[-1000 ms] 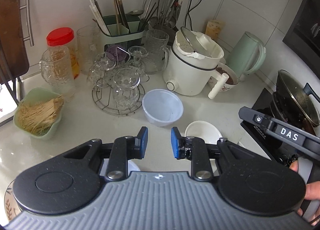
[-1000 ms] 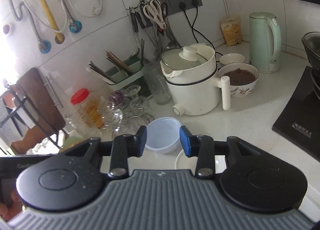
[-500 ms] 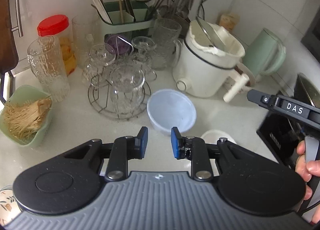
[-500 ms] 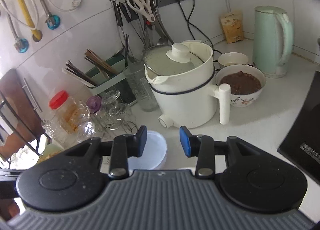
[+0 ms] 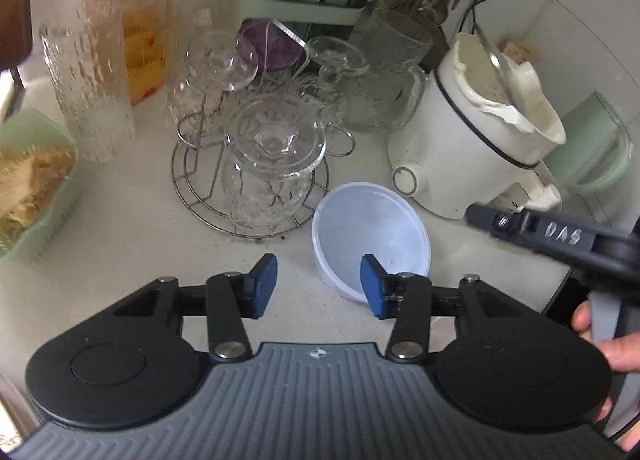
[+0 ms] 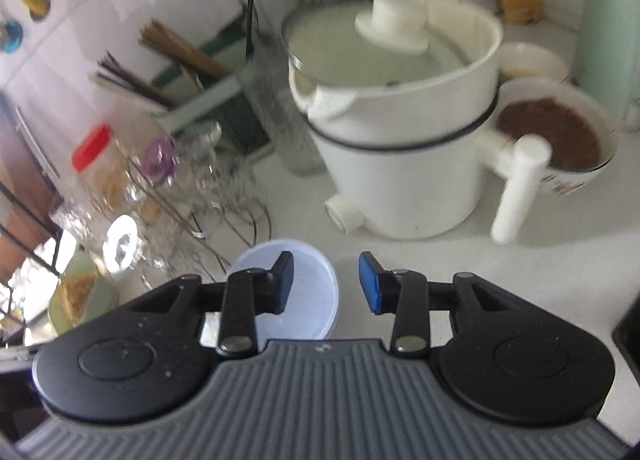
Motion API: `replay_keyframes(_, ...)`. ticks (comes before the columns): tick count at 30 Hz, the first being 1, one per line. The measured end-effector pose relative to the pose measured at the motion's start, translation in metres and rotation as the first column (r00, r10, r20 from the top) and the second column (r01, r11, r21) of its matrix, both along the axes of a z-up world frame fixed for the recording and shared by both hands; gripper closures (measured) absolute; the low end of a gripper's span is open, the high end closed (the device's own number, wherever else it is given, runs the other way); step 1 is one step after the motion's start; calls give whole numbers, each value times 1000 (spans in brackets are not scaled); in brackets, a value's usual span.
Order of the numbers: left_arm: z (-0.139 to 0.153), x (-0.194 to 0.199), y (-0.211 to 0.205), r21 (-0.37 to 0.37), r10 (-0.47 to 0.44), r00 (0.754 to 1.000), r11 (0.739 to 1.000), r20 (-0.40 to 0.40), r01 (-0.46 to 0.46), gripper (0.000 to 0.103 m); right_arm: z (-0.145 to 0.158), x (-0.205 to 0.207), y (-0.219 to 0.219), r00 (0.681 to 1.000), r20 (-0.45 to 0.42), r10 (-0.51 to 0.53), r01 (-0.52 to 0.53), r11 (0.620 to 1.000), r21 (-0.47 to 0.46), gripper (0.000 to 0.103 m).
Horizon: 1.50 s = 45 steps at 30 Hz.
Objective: Organize plates and bowls
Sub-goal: 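Move both grippers to the rim of the second plastic bowl, then close both grippers on the second plastic bowl rim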
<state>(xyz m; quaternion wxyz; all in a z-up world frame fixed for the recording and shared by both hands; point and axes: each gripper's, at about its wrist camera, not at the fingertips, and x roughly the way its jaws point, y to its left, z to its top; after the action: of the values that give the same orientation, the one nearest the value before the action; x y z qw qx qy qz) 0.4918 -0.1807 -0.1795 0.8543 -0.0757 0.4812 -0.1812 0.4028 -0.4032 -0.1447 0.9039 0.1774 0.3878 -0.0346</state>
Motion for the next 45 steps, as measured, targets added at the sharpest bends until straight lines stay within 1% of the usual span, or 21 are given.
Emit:
replay_keyframes(2, -8, 6, -1, 0, 9, 1000, 1000, -15, -9, 51, -10, 7, -2, 999, -33, 9, -9, 1000, 0, 63)
replay_keyframes(4, -14, 11, -1, -8, 20, 1000, 1000, -22, -20, 51, -19, 13, -5, 997, -70, 21, -19, 1000, 20, 63)
replay_keyframes(7, -26, 20, 2, -65, 45, 997, 997, -64, -49, 51, -31, 20, -9, 993, -104, 49, -45, 998, 44, 64)
replay_keyframes(11, -37, 30, -5, -81, 52, 994, 995, -99, -60, 52, -44, 29, -12, 988, -138, 62, -52, 996, 77, 64)
replay_keyframes(13, -41, 33, -9, -90, 43, 993, 995, -107, -53, 52, -49, 33, -12, 987, -142, 73, -62, 995, 84, 64)
replay_keyframes(15, -44, 34, -13, -85, 33, 994, 995, -104, -42, 55, -53, 36, -10, 986, -146, 82, -71, 994, 78, 64)
replay_keyframes(16, -45, 35, -16, -85, 29, 994, 996, -105, -38, 60, -54, 37, -9, 985, -149, 87, -75, 994, 83, 65)
replay_keyframes(17, -46, 35, -18, -86, 26, 994, 996, -107, -35, 64, -56, 39, -9, 984, -149, 94, -80, 992, 96, 68)
replay_keyframes(18, -48, 36, -20, -85, 23, 994, 996, -109, -32, 66, -59, 41, -9, 983, -153, 98, -83, 991, 103, 72)
replay_keyframes(20, -51, 37, -24, -76, 22, 993, 997, -113, -30, 73, -62, 44, -6, 982, -164, 97, -84, 993, 87, 76)
replay_keyframes(21, -52, 37, -25, -75, 20, 993, 997, -116, -29, 74, -63, 44, -6, 981, -165, 100, -86, 992, 88, 78)
replay_keyframes(24, -55, 39, -29, -67, 25, 992, 997, -128, -33, 75, -65, 43, -8, 984, -155, 92, -76, 992, 105, 78)
replay_keyframes(27, -59, 41, -30, -78, 21, 990, 996, -138, -32, 75, -69, 44, -9, 985, -154, 80, -63, 992, 112, 79)
replay_keyframes(28, -59, 41, -31, -75, 18, 990, 997, -139, -29, 75, -69, 43, -10, 985, -153, 81, -63, 991, 116, 82)
replay_keyframes(31, -61, 43, -33, -83, 8, 989, 996, -147, -20, 75, -70, 41, -11, 986, -141, 90, -71, 989, 132, 87)
replay_keyframes(34, -60, 44, -33, -91, 6, 989, 996, -150, -20, 75, -70, 41, -11, 986, -132, 99, -80, 987, 137, 88)
replay_keyframes(38, -53, 41, -32, -101, -5, 989, 995, -147, -10, 75, -64, 38, -12, 988, -114, 103, -87, 987, 135, 88)
replay_keyframes(42, -40, 35, -29, -117, -11, 992, 993, -126, -4, 75, -54, 31, -12, 990, -89, 110, -98, 987, 129, 88)
replay_keyframes(45, -33, 29, -29, -129, -24, 992, 992, -125, 8, 75, -49, 24, -16, 993, -77, 85, -73, 986, 147, 88)
